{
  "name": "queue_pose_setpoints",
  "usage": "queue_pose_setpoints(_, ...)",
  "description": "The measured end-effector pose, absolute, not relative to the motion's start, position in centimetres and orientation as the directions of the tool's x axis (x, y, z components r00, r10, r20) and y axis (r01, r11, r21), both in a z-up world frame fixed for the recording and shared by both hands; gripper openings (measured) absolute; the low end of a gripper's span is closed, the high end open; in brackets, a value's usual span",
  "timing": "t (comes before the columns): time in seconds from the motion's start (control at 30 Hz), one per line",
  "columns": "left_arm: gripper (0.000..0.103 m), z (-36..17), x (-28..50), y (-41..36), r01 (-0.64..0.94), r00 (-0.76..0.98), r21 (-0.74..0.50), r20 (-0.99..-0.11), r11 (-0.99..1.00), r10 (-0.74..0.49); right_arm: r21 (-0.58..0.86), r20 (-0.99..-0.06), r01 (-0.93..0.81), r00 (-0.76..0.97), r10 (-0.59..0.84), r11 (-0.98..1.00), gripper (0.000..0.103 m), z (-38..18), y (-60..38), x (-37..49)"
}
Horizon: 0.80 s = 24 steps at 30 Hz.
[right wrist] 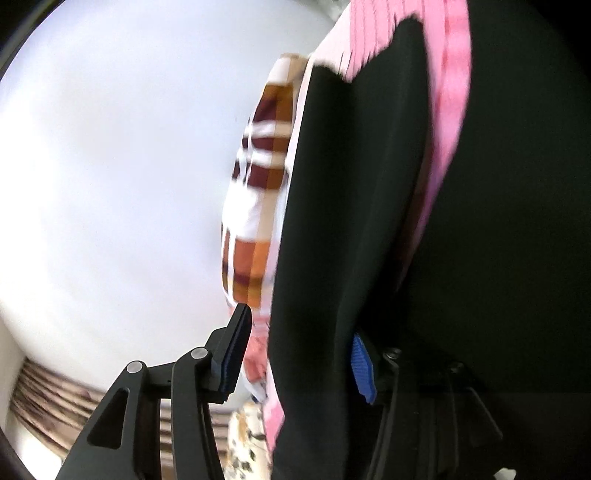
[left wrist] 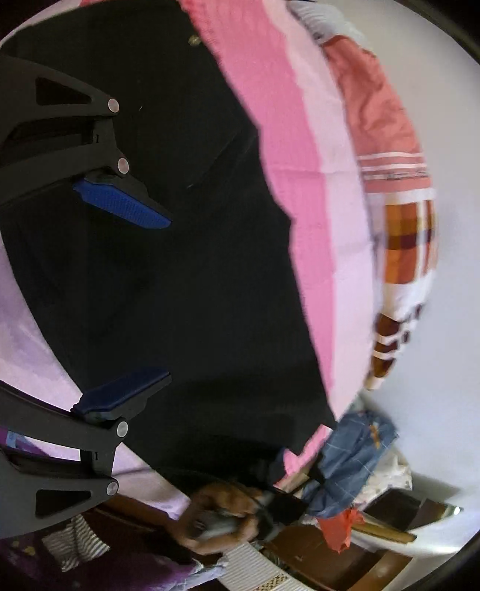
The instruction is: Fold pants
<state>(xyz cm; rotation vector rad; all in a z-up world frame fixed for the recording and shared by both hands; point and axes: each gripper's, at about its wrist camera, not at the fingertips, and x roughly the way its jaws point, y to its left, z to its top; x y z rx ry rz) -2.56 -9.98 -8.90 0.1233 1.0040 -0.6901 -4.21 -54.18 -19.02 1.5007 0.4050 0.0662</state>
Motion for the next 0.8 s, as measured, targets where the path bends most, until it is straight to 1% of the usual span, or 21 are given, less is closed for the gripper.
queue_pose_setpoints(0.13, 0.078, -10.7, -2.2, -9.6, 0.534, 0.297, -0.279, -0.822, 0.798, -0.485, 0.974, -0.227, 0.213, 0.940, 0.253, 0.081, 0.048, -18.4, -58.1, -3.6)
queue_pose_setpoints(0.2, 0.078, -11.2, -2.0, -9.9, 0.514, 0.293, -0.297, -0.821, 0.805, -0.490, 0.964, -0.262, 0.245, 0.936, 0.236, 0.099, 0.048, -17.9, -59.8, -3.1)
queue_pose_setpoints(0.23, 0.078, -11.3, -2.1, -9.8, 0.510, 0.295, -0.302, -0.818, 0.805, -0.494, 0.964, -0.265, 0.250, 0.936, 0.234, 0.090, 0.044, -17.8, -60.6, -2.9)
queue_pose_setpoints(0.27, 0.078, -11.4, -2.1, -9.8, 0.508, 0.298, -0.303, -0.816, 0.806, -0.495, 0.959, -0.282, 0.268, 0.930, 0.238, 0.090, 0.029, -17.9, -61.2, -2.6)
queue_pose_setpoints(0.33, 0.078, -11.5, -2.1, -10.1, 0.508, 0.305, -0.295, -0.817, 0.809, -0.489, 0.941, -0.337, 0.316, 0.909, 0.245, 0.124, 0.007, -17.6, -61.9, -2.8)
queue_pose_setpoints(0.37, 0.078, -11.6, -2.1, -10.2, 0.512, 0.308, -0.288, -0.818, 0.809, -0.486, 0.930, -0.365, 0.339, 0.898, 0.246, 0.142, 0.007, -17.3, -62.0, -2.9)
queue_pose_setpoints(0.5, 0.078, -11.5, -2.4, -10.7, 0.531, 0.314, -0.253, -0.828, 0.809, -0.465, 0.898, -0.422, 0.369, 0.877, 0.228, 0.240, 0.006, -14.6, -61.9, -5.7)
queue_pose_setpoints(0.67, 0.078, -10.0, -2.4, -9.9, 0.554, 0.345, -0.208, -0.824, 0.806, -0.450, 0.880, -0.447, 0.387, 0.871, 0.204, 0.277, 0.006, -11.1, -62.0, -12.2)
queue_pose_setpoints(0.8, 0.078, -9.1, -2.4, -8.8, 0.561, 0.369, -0.176, -0.821, 0.809, -0.435, 0.854, -0.506, 0.454, 0.837, 0.207, 0.252, 0.006, -11.8, -61.4, -17.0)
